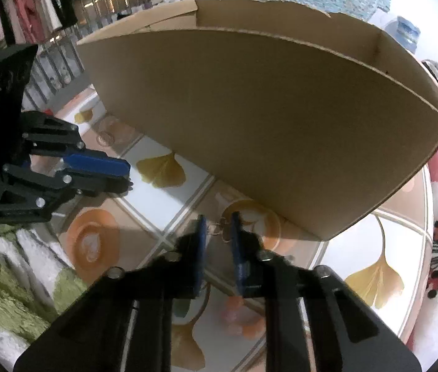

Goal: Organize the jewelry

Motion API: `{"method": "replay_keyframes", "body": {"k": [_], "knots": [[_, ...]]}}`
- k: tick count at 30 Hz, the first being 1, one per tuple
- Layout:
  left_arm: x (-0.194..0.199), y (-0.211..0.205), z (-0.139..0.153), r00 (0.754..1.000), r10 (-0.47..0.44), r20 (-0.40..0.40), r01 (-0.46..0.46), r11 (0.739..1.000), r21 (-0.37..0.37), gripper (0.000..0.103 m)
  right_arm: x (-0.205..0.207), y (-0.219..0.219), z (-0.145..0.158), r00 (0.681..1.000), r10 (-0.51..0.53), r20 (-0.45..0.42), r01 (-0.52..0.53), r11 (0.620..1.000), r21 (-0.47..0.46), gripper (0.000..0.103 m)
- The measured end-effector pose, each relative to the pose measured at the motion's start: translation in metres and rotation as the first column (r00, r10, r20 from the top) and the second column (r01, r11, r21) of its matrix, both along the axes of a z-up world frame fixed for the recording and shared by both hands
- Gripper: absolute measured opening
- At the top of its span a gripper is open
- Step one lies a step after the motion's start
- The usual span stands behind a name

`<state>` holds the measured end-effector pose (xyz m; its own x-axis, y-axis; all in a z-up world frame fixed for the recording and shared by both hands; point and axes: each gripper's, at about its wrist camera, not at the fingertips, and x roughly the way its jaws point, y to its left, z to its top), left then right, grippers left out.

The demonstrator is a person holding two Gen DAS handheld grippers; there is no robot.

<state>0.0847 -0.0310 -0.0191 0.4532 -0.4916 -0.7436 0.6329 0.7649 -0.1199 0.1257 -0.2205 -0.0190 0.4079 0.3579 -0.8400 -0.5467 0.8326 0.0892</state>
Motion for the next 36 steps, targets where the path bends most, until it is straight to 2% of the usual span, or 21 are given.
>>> {"method": "replay_keyframes", "body": {"k": [7, 9, 12, 16, 18, 20, 21, 31, 33, 36], "knots": [[0.001, 0.001, 0.000, 1.000, 0.003, 0.000, -0.003, 1.000, -0.002, 0.012, -0.003, -0.001, 0.004, 1.000, -0.017, -0.001, 0.017, 1.000, 0.006, 0.001], [0.001, 0.001, 0.000, 1.000, 0.003, 0.000, -0.003, 1.000, -0.003, 0.012, -0.004, -0.003, 0.007, 1.000, -0.021, 0.010, 0.021, 1.000, 0.006, 0.008], [0.001, 0.001, 0.000, 1.000, 0.001, 0.000, -0.001, 1.000, -0.001, 0.012, 0.001, -0.004, 0.006, 1.000, -0.024, 0.015, 0.024, 1.000, -0.020, 0.024], [0.001, 0.000, -0.001, 1.000, 0.002, -0.003, -0.002, 1.000, -0.001, 0.012, 0.007, 0.001, 0.000, 1.000, 0.009, -0.020, -0.009, 0.999, -0.044, 0.027], [0.001, 0.000, -0.001, 1.000, 0.004, -0.007, -0.004, 1.000, -0.002, 0.012, 0.007, 0.004, 0.001, 1.000, 0.020, -0.014, -0.021, 0.998, -0.059, 0.027], [0.001, 0.000, -0.002, 1.000, 0.004, -0.008, -0.004, 1.000, -0.005, 0.012, 0.011, 0.006, 0.002, 0.999, 0.019, -0.029, -0.021, 0.998, -0.064, 0.023], [0.002, -0.001, -0.002, 1.000, 0.003, -0.009, -0.003, 1.000, -0.006, 0.012, 0.012, 0.008, 0.001, 0.999, 0.021, -0.032, -0.023, 0.998, -0.066, 0.014], [0.001, 0.002, -0.001, 1.000, 0.004, -0.007, -0.004, 1.000, -0.017, 0.012, 0.016, 0.011, -0.001, 0.999, 0.002, -0.047, -0.005, 0.998, -0.056, 0.013], [0.001, 0.003, -0.001, 1.000, 0.006, -0.006, -0.006, 1.000, -0.019, 0.012, 0.015, 0.010, 0.000, 0.999, -0.001, -0.046, -0.002, 0.998, -0.057, 0.002], [0.001, 0.004, -0.001, 1.000, 0.008, -0.005, -0.008, 1.000, -0.021, 0.012, 0.015, 0.008, -0.001, 0.999, -0.011, -0.050, 0.008, 0.998, -0.064, 0.002]]}}
